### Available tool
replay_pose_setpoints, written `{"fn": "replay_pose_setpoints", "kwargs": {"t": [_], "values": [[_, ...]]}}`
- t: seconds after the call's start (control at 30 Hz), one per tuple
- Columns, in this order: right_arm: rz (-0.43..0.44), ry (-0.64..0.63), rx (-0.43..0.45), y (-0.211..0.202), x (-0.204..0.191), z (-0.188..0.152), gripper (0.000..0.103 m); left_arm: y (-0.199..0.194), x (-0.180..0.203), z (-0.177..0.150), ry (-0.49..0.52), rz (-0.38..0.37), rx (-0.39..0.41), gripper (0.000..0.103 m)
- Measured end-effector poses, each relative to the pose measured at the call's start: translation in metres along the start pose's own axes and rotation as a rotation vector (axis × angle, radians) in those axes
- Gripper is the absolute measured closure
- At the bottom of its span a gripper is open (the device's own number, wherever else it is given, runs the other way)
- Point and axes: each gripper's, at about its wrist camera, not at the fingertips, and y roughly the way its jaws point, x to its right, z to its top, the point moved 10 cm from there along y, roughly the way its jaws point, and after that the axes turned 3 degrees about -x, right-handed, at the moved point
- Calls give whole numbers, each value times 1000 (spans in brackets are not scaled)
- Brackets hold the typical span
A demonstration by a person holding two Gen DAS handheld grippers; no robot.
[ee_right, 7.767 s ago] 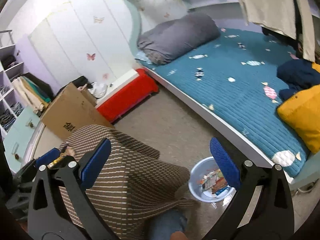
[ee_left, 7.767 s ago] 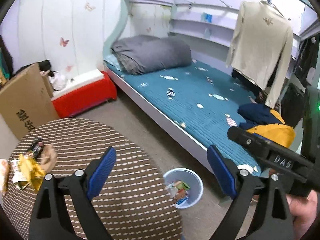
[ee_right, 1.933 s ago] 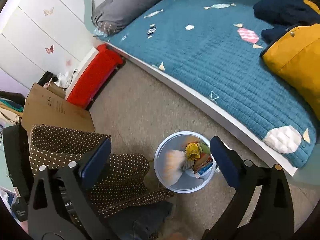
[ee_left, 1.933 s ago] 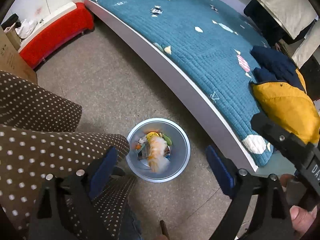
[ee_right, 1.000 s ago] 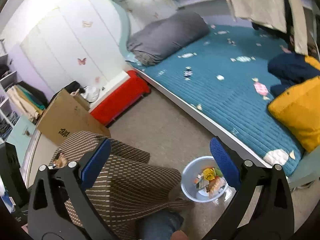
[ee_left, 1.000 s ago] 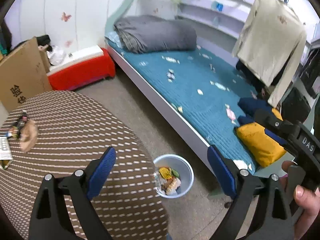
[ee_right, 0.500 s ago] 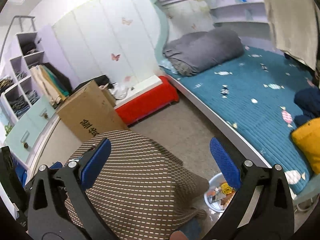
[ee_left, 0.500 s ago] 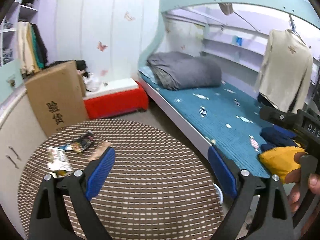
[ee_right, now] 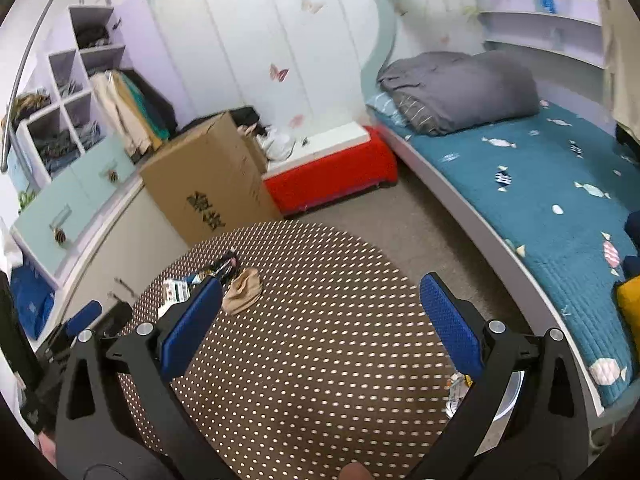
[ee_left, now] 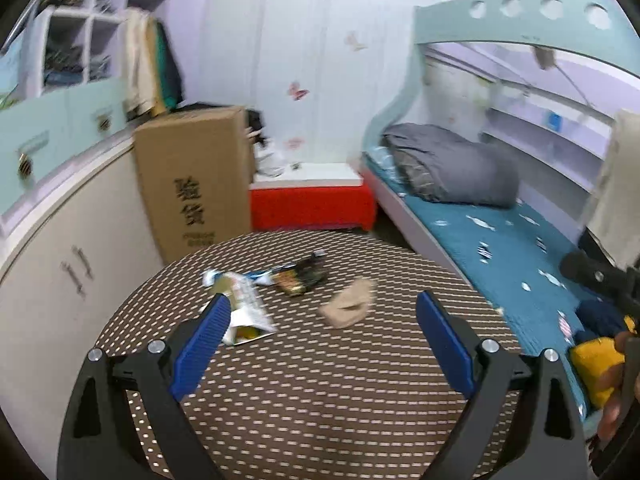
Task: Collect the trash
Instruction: 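Grasp the olive-green box with the left tool while the right tool grasps the beige cloth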
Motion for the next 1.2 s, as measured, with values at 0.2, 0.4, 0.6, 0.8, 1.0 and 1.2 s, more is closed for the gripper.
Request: {"fn": "replay_pose_setpoints", "kwargs": {"t": [0.2,0.4,0.6,0.8,1.0,1.2], "values": [[13,-28,-57,36,-18,-11,6,25,-51,-10,-61,73,-34,11],[19,-51,-111,72,-29,-22,6,56,-80,-20,-105,108,-83,11],[23,-70,-164,107,-36,-33,6,92,-88,-29,-107,125,-147,11],[28,-91,-208,135,-43,-43,6,131,-91,-32,-116,137,-204,13],[68,-152,-262,171,-74,-50,6,153,-93,-41,-136,91,-262,47],[59,-235,-293,207,-110,-60,24,145,-92,-45,-128,55,-253,53]]}}
